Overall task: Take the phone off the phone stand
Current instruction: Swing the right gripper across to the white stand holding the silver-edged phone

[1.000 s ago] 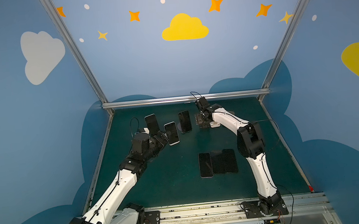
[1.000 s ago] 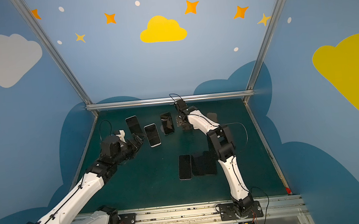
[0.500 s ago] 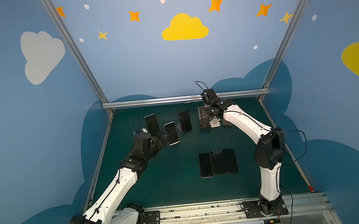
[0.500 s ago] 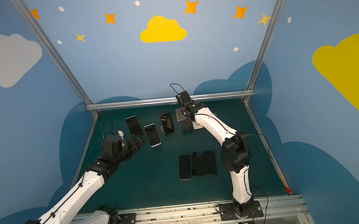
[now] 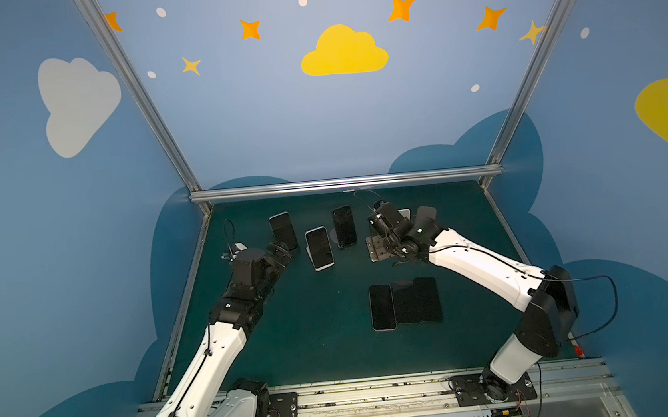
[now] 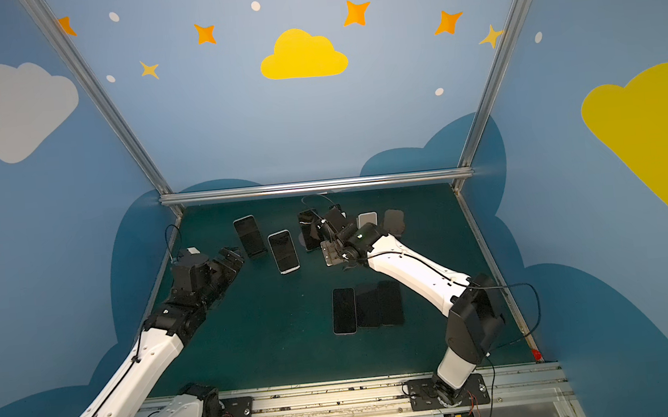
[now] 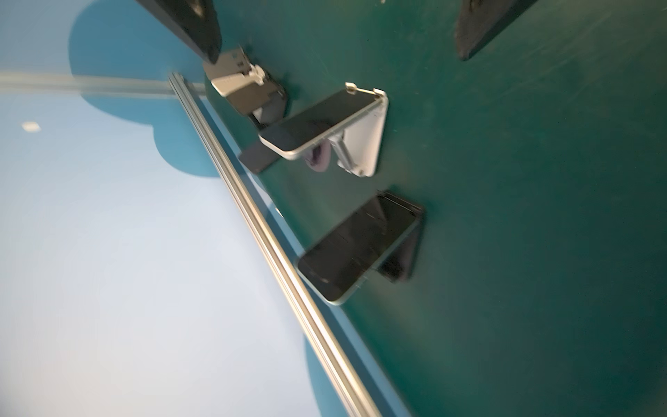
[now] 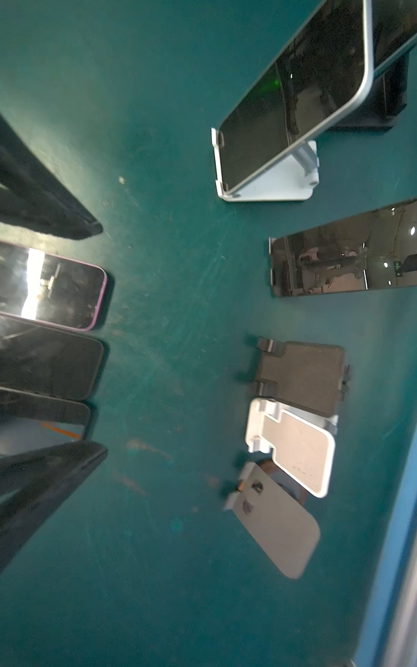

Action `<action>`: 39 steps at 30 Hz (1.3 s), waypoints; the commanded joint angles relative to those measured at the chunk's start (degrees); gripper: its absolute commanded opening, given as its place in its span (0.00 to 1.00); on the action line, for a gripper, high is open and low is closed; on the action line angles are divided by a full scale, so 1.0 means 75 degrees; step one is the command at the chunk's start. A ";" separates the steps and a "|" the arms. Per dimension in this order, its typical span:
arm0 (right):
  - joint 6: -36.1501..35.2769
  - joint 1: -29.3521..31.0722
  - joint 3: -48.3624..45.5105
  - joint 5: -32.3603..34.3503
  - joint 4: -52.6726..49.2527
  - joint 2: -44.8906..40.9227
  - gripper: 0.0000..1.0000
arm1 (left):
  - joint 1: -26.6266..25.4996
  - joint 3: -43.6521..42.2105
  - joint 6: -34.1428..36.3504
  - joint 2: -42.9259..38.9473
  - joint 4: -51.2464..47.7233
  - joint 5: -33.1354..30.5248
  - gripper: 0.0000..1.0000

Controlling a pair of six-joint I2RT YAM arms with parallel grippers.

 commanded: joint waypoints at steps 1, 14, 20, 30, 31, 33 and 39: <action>0.0569 0.0176 -0.0386 -0.0609 0.0852 -0.0616 0.88 | 0.0281 0.0018 -0.0624 -0.0021 -0.0673 -0.0608 1.00; -0.0183 0.1410 0.0670 -0.0299 0.2809 0.1194 0.87 | 0.0732 0.0000 -0.0672 -0.0316 -0.0504 -0.0037 1.00; -0.1043 0.1742 0.1799 0.0032 0.2677 0.2128 0.93 | 0.0923 -0.0125 -0.0819 -0.0404 -0.0314 0.0328 1.00; -0.0835 0.1343 0.3020 0.0014 0.3300 0.3472 0.94 | 0.0970 -0.0129 -0.0876 -0.0780 -0.0176 0.0520 1.00; -0.0800 0.1270 0.3402 0.0070 0.3074 0.3693 0.94 | 0.0976 -0.0135 -0.0878 -0.0780 -0.0125 0.0595 1.00; -0.0832 0.1171 0.3937 0.0062 0.2682 0.4026 0.94 | 0.0977 -0.0080 -0.0846 -0.0753 -0.0149 0.0676 1.00; -0.0491 0.0807 0.4022 -0.0488 0.2705 0.4303 0.95 | 0.1167 0.0016 -0.0764 -0.0675 -0.0248 0.0651 1.00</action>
